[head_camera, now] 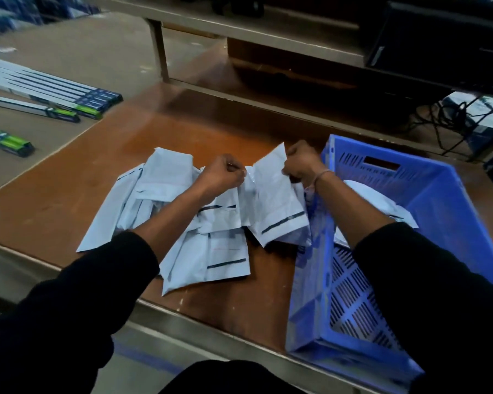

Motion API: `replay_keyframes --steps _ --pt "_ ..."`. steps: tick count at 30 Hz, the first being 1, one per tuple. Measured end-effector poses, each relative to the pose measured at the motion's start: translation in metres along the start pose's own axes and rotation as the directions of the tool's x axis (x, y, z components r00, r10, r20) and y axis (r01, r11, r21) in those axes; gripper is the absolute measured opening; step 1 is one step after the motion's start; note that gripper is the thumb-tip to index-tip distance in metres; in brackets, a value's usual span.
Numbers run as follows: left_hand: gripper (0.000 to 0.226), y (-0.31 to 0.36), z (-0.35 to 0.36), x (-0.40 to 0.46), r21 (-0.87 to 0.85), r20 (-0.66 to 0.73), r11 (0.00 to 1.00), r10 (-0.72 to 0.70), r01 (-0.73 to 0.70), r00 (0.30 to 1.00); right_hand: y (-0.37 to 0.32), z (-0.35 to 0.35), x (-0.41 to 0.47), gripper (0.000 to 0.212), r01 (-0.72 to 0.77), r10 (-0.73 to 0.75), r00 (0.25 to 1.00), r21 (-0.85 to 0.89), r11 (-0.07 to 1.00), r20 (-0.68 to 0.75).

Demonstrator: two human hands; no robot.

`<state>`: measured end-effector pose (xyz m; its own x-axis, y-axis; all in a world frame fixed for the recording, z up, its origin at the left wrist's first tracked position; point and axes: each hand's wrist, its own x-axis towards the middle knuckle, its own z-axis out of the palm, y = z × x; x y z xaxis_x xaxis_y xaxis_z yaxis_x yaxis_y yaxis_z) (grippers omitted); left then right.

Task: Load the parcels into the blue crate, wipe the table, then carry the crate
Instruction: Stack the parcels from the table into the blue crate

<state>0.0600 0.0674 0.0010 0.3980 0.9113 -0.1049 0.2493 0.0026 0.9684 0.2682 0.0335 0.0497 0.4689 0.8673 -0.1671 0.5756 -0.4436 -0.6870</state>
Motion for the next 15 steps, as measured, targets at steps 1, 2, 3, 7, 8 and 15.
replay_keyframes --steps 1,2,3,7,8,15 --pt "0.025 -0.001 0.001 0.004 -0.009 -0.005 0.999 -0.035 0.035 0.999 -0.003 -0.007 0.000 0.035 0.008 -0.006 1.000 0.086 0.996 -0.019" --pt "0.038 0.001 0.004 0.006 -0.024 -0.008 0.998 -0.065 0.065 0.998 -0.008 -0.013 -0.001 0.040 0.012 -0.008 1.000 0.171 0.985 -0.029" --pt "0.049 0.004 0.006 0.007 -0.050 -0.001 0.995 -0.092 0.092 0.996 -0.014 -0.020 -0.006 0.042 -0.001 0.008 1.000 0.245 0.969 -0.027" --pt "0.033 0.020 0.019 0.006 -0.258 0.158 0.947 -0.153 0.190 0.976 -0.025 -0.034 -0.013 0.049 -0.046 0.053 0.999 0.436 0.899 -0.005" --pt "0.027 0.022 0.021 0.007 -0.280 0.176 0.939 -0.153 0.199 0.972 -0.025 -0.033 -0.012 0.049 -0.049 0.060 0.998 0.453 0.890 -0.010" --pt "0.048 0.017 0.005 0.018 -0.232 0.047 0.967 -0.095 0.103 0.994 -0.007 -0.014 -0.010 0.017 -0.134 0.127 0.991 0.246 0.960 0.044"
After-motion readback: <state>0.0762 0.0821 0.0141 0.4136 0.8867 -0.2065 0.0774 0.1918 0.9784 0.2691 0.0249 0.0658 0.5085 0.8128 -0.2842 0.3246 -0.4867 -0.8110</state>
